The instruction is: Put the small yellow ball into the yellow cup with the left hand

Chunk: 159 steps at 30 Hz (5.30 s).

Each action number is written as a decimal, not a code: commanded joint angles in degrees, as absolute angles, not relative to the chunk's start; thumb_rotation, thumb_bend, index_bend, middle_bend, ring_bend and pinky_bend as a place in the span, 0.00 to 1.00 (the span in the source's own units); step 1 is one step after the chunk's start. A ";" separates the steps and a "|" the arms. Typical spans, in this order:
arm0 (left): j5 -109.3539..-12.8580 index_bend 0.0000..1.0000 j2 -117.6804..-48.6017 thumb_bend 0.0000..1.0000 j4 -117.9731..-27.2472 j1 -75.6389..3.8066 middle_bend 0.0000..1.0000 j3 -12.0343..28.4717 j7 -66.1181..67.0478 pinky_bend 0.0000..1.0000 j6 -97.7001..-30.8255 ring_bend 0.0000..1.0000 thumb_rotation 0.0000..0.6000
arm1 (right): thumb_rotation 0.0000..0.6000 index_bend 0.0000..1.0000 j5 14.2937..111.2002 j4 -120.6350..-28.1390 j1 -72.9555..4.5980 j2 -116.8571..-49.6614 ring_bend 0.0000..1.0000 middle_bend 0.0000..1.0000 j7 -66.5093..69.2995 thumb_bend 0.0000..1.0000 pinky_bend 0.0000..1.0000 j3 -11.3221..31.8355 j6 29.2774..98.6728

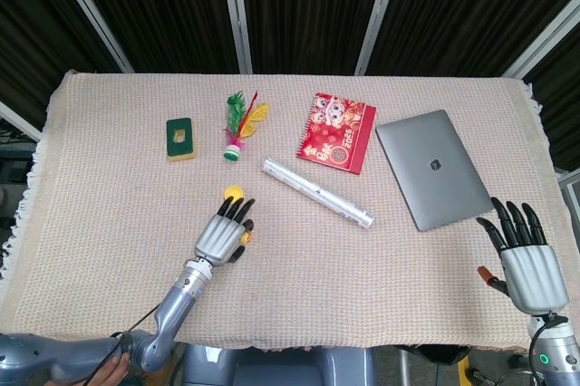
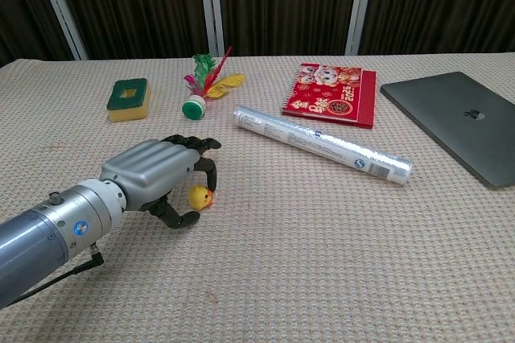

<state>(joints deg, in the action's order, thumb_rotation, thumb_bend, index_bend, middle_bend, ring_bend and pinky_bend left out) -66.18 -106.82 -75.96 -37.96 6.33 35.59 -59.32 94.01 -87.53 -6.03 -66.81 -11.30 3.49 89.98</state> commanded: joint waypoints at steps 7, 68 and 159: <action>-65.24 0.41 -106.11 0.37 -76.62 -37.73 0.00 6.54 36.97 0.00 -60.02 0.00 1.00 | 1.00 0.22 93.96 -87.52 -6.03 -66.79 0.00 0.00 -11.29 0.00 0.00 3.48 89.96; -66.70 0.47 -97.38 0.39 -69.95 -36.40 0.00 9.84 26.04 0.00 -62.77 0.00 1.00 | 1.00 0.22 93.57 -88.16 -6.08 -66.66 0.00 0.00 -9.85 0.00 0.00 3.04 89.04; -69.70 0.51 -110.35 0.41 -52.98 -44.33 0.00 12.09 21.11 0.00 -57.04 0.00 1.00 | 1.00 0.22 93.14 -89.01 -6.44 -65.74 0.00 0.00 -4.84 0.00 0.00 2.53 87.76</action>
